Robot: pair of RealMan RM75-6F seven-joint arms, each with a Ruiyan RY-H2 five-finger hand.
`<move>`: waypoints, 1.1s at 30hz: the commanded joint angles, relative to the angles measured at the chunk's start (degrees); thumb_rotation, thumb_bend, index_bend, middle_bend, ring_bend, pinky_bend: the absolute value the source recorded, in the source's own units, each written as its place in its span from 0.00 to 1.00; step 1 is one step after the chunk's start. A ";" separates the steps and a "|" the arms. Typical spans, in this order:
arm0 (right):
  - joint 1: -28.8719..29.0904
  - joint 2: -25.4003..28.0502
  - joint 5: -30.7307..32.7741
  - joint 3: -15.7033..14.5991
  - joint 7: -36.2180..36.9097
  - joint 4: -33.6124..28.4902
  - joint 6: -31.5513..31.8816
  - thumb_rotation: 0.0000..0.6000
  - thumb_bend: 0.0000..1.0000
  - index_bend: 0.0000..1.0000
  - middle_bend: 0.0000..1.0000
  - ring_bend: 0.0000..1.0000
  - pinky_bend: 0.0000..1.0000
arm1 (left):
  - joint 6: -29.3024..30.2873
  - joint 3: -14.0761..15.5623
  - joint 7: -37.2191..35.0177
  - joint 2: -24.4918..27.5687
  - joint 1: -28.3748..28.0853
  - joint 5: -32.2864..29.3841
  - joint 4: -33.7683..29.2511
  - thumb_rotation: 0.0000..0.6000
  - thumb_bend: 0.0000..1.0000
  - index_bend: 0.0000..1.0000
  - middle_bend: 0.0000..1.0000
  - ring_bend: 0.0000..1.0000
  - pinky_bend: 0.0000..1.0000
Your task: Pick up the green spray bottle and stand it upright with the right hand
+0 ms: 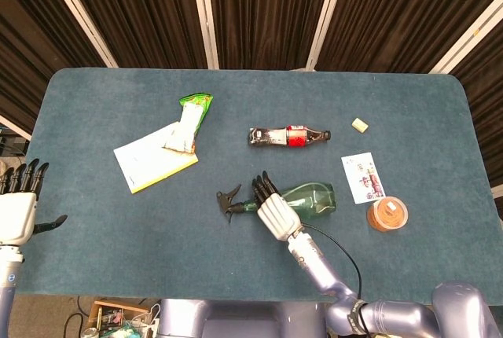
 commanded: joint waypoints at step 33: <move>-1.31 8.81 -17.48 3.04 36.28 -4.53 17.49 1.00 0.50 0.96 0.19 0.00 0.12 | 2.11 1.35 -0.31 0.25 0.03 3.19 -1.34 1.00 0.01 0.00 0.00 0.00 0.05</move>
